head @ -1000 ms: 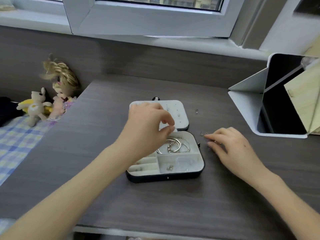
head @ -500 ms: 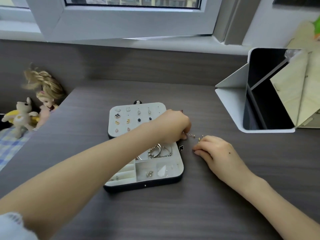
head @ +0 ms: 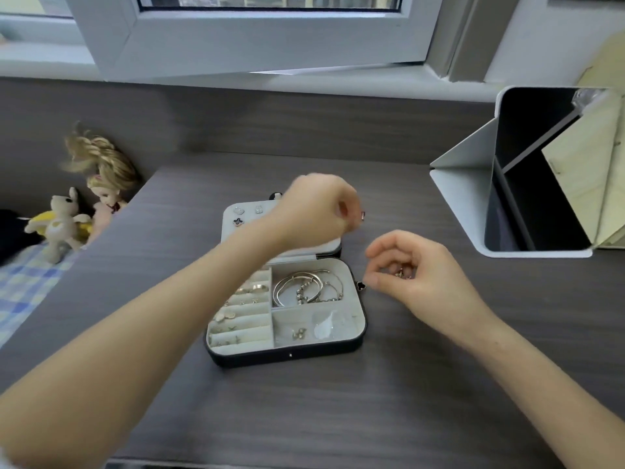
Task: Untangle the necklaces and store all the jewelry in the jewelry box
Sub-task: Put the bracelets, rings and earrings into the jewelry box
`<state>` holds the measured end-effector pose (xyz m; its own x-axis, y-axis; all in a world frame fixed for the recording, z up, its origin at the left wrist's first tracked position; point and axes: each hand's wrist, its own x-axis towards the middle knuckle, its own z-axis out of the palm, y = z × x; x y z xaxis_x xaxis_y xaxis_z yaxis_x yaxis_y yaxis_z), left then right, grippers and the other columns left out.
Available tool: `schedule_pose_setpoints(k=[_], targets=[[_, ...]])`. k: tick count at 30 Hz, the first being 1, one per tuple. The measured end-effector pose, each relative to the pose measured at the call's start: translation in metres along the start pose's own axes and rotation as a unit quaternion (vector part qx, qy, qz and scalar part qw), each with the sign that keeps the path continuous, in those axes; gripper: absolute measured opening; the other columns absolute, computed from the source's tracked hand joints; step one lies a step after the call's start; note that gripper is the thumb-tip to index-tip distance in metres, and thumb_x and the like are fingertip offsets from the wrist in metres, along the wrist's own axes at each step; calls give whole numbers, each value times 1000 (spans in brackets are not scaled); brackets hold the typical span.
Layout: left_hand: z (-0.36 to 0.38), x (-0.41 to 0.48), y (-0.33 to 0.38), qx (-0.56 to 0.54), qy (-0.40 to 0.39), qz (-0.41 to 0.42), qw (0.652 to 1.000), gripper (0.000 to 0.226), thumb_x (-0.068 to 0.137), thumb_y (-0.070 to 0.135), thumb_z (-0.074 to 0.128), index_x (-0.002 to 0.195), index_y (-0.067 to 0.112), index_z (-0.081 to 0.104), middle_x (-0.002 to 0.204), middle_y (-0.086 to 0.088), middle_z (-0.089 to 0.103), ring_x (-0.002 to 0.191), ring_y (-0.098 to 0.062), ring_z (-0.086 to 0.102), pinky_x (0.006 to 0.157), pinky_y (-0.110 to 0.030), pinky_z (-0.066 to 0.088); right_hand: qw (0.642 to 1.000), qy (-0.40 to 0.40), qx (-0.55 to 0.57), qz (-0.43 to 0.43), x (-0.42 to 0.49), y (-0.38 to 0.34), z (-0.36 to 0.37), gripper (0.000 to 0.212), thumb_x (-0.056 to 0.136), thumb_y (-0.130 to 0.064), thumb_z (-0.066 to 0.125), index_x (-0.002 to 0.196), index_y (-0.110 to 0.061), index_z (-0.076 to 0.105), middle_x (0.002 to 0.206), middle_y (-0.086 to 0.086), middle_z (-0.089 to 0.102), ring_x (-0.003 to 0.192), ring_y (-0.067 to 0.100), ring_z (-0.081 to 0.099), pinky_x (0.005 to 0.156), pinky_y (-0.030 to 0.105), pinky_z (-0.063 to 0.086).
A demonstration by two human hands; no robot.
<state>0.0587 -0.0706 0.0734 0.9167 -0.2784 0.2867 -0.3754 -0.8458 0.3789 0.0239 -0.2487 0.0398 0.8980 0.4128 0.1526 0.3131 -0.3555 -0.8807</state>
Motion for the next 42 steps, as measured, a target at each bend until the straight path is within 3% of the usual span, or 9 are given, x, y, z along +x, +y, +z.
schedule_pose_setpoints(k=[3, 6, 10, 14, 20, 24, 31, 39, 42], targets=[[-35, -37, -12, -229, 65, -102, 966, 6, 81, 16, 72, 75, 15, 72, 71, 3, 63, 60, -3, 52, 53, -15, 41, 994, -102, 31, 23, 6, -27, 23, 27, 75, -2, 73, 93, -17, 60, 72, -3, 70, 60, 4, 45, 59, 9, 39], [-53, -81, -25, -370, 132, -150, 907, 7, 72, 20, 77, 68, 23, 73, 71, 1, 64, 69, -5, 56, 65, -16, 45, 983, -181, 11, 42, 17, -43, 51, 31, 77, -4, 72, 100, -18, 57, 73, -6, 70, 56, 0, 47, 59, 10, 41], [-52, -133, -38, -427, 206, -195, 859, 11, 61, 20, 80, 64, 28, 74, 68, 9, 65, 72, -3, 56, 66, -10, 45, 971, -223, -72, 48, 32, -54, 80, 37, 74, -12, 74, 105, -25, 57, 77, -11, 72, 68, -5, 56, 85, 26, 48], [-37, -167, -43, -433, 204, -236, 846, 4, 66, 26, 72, 69, 24, 73, 74, 0, 62, 76, -14, 50, 68, -15, 43, 955, -265, -116, 61, 39, -64, 93, 42, 75, -6, 72, 113, -16, 56, 82, -4, 74, 74, -5, 58, 80, 22, 47], [-26, -183, -43, -450, 192, -238, 839, 4, 68, 24, 71, 69, 21, 72, 68, 7, 59, 68, -6, 47, 64, -11, 40, 944, -246, -217, 20, 43, -71, 103, 36, 74, -13, 74, 104, -21, 57, 78, -10, 70, 83, 3, 57, 83, 31, 49], [-19, -184, -42, -455, 188, -242, 836, 9, 66, 27, 73, 70, 20, 73, 71, 7, 59, 71, -8, 46, 68, -16, 38, 939, -201, -276, -42, 36, -72, 103, 25, 73, -27, 77, 91, -25, 59, 81, -11, 61, 78, 1, 50, 62, 16, 37], [-13, -183, -38, -458, 180, -228, 840, 27, 60, 44, 73, 74, 21, 74, 79, 2, 61, 80, -19, 45, 80, -35, 36, 981, -180, -51, -58, 23, -80, 81, 10, 85, -19, 68, 78, -24, 72, 56, -22, 57, 49, -1, 44, 52, 6, 33], [-13, -175, -30, -455, 139, -221, 852, 23, 66, 43, 73, 77, 24, 74, 82, 0, 56, 78, -13, 45, 79, -32, 36, 982, -179, -44, -47, 16, -75, 81, 7, 82, -27, 70, 75, -26, 71, 65, 2, 58, 62, 8, 43, 64, 34, 42], [-12, -177, -31, -366, 156, -224, 890, 18, 74, 43, 65, 86, 33, 75, 84, 9, 59, 83, -8, 50, 83, -23, 37, 978, -208, -12, -6, 16, -76, 75, 12, 83, -24, 70, 71, -25, 69, 62, -2, 55, 62, 10, 44, 63, 27, 40]])
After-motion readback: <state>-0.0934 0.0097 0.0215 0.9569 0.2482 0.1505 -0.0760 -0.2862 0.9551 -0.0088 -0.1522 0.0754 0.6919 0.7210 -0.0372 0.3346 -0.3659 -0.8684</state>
